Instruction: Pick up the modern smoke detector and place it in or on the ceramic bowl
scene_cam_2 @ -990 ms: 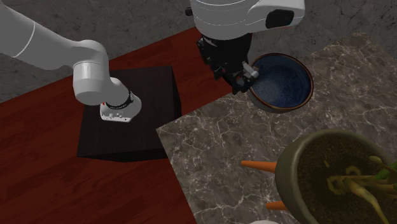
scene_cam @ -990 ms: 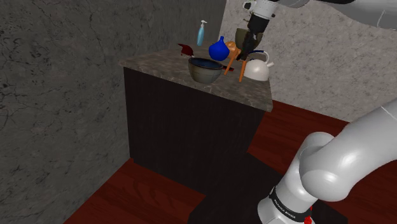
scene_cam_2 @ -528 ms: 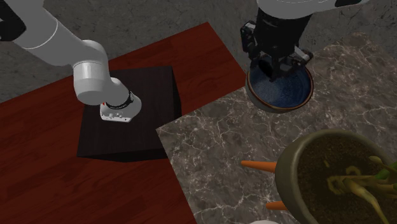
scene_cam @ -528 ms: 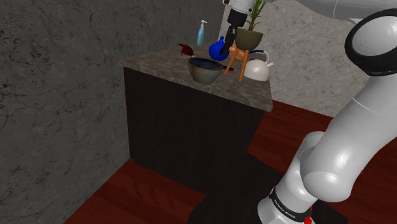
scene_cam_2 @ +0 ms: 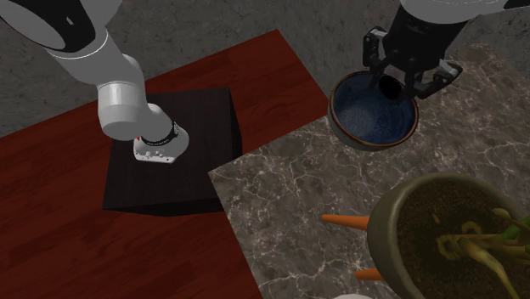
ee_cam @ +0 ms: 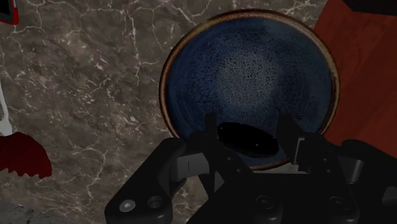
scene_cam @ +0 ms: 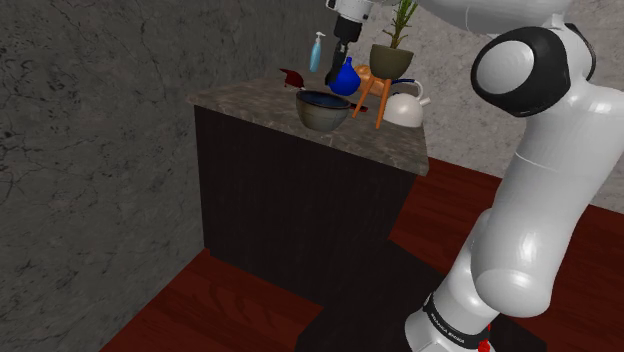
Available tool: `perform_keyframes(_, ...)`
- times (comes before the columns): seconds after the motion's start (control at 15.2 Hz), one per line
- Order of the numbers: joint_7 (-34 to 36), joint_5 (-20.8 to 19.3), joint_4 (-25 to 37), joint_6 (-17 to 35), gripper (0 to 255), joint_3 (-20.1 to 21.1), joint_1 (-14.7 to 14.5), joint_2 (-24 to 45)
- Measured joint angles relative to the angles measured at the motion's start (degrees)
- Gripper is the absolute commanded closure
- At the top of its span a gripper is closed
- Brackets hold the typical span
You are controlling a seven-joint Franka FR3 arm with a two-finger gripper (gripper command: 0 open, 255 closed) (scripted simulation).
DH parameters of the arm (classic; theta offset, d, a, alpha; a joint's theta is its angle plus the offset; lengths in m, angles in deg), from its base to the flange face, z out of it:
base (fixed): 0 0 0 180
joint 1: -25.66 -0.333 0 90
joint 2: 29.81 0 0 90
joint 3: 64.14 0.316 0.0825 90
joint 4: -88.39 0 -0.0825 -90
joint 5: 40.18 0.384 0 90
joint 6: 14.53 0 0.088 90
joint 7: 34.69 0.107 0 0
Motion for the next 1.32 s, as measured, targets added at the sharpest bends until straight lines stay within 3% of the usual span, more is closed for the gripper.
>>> perform_keyframes(0.73, 0.92, -1.67, -12.70, 9.79, 255, 0.49, -1.12, -3.28)
perform_keyframes(1.19, 0.95, -1.60, -13.56, 10.83, 255, 0.52, -1.14, -3.11)
perform_keyframes(1.25, 0.95, -1.60, -13.56, 10.83, 0, 0.52, -1.14, -3.11)
perform_keyframes(1.32, 0.95, -1.60, -13.56, 10.83, 0, 0.52, -1.14, -3.11)
